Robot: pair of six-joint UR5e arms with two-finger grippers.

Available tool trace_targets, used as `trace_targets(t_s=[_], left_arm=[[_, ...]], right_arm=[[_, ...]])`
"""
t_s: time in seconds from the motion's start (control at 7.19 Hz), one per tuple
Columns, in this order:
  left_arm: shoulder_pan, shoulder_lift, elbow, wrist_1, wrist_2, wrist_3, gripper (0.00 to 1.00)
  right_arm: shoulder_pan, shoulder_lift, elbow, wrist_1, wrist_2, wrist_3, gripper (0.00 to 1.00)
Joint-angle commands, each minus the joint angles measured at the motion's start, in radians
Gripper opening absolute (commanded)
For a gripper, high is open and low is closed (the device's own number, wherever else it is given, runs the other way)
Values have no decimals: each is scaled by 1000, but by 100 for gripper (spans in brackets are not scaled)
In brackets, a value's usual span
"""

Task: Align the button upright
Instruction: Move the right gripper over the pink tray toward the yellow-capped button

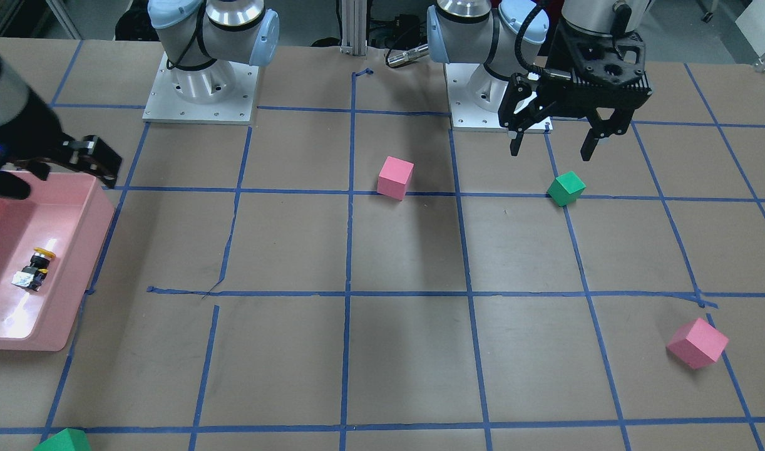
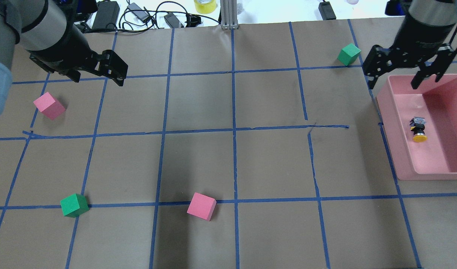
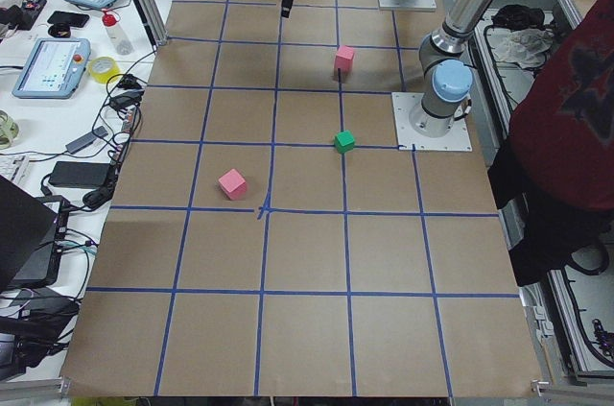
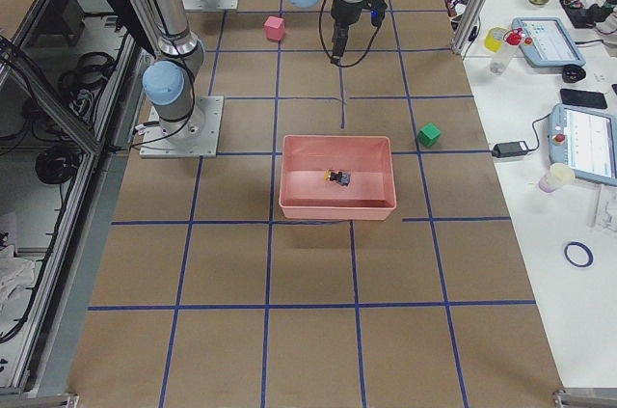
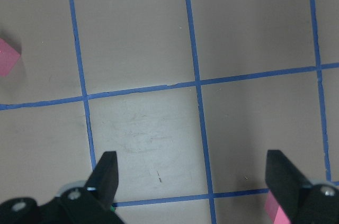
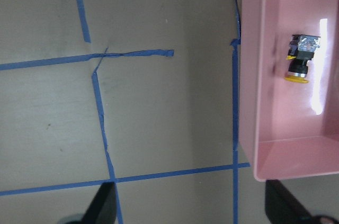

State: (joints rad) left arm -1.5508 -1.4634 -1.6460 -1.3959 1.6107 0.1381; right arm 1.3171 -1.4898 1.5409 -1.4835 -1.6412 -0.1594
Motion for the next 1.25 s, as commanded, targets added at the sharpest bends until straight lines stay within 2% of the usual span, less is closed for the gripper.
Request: trace_targets(t_s=[0.0,0.42,1.11], left_arm=[[0,0,0,0,0,0,100],[0,0,0,0,0,0,100],[0,0,0,0,0,0,100]], right_arm=[[-137,2,30,-20,4,-176,100],[-258,34,68,-106,3,-340,100],[-329,69,116,-225,-6,-448,100]])
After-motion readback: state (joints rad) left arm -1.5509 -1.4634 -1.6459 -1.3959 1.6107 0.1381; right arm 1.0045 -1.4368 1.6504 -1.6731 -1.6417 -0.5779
